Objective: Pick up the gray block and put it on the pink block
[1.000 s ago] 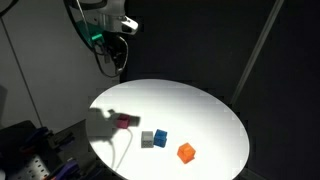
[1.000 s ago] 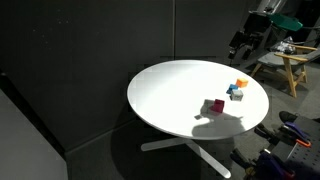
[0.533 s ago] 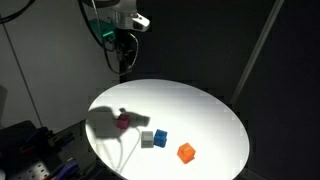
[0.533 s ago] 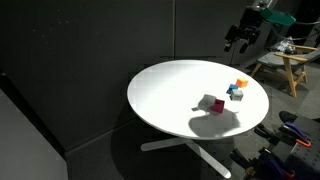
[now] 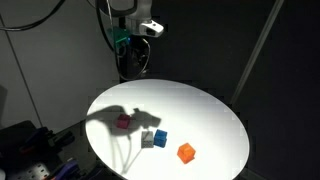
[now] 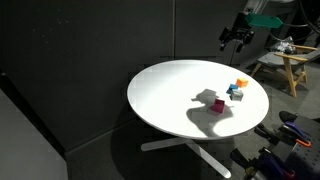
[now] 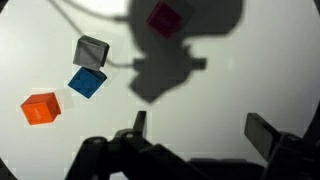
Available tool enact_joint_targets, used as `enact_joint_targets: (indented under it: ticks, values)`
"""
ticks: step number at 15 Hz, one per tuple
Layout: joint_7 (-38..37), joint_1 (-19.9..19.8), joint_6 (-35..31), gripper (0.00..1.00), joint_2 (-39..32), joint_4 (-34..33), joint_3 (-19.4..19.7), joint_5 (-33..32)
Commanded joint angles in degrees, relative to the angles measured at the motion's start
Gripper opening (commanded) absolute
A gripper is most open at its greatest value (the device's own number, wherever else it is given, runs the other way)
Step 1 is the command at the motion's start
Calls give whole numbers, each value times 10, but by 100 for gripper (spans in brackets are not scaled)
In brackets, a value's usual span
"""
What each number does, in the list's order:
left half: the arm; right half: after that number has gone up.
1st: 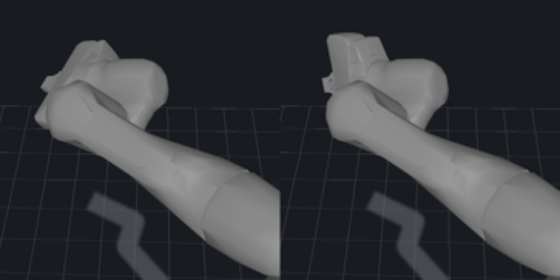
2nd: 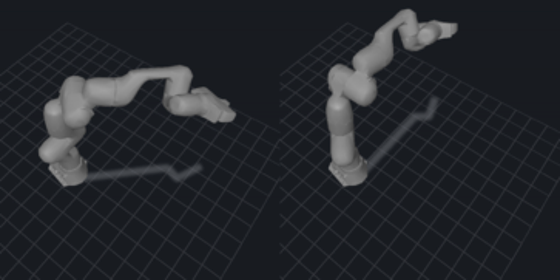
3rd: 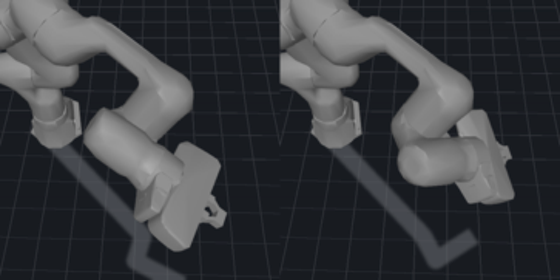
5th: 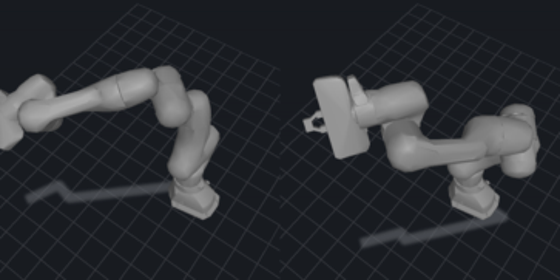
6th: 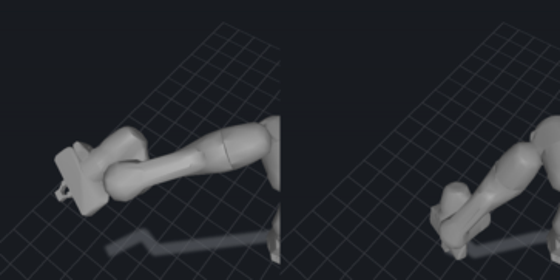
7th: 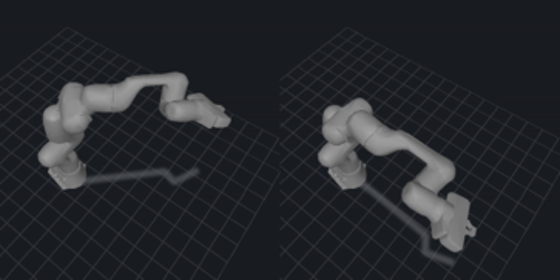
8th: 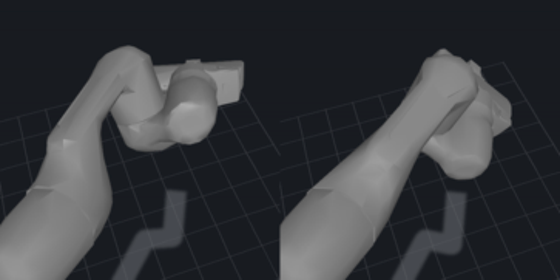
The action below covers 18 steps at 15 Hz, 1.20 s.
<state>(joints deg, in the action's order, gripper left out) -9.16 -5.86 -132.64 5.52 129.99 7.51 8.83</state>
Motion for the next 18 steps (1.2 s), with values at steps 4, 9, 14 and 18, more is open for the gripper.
enact_joint_targets:
  ticks: [4,9,14,18]
  values:
    - [-83,-20,26,100,-85,-77,6,-38]
    - [-110,-24,50,100,-140,-119,18,-35]
    - [-99,-22,40,100,-151,-111,23,-28]
    - [-99,-21,41,100,-154,-112,23,-28]
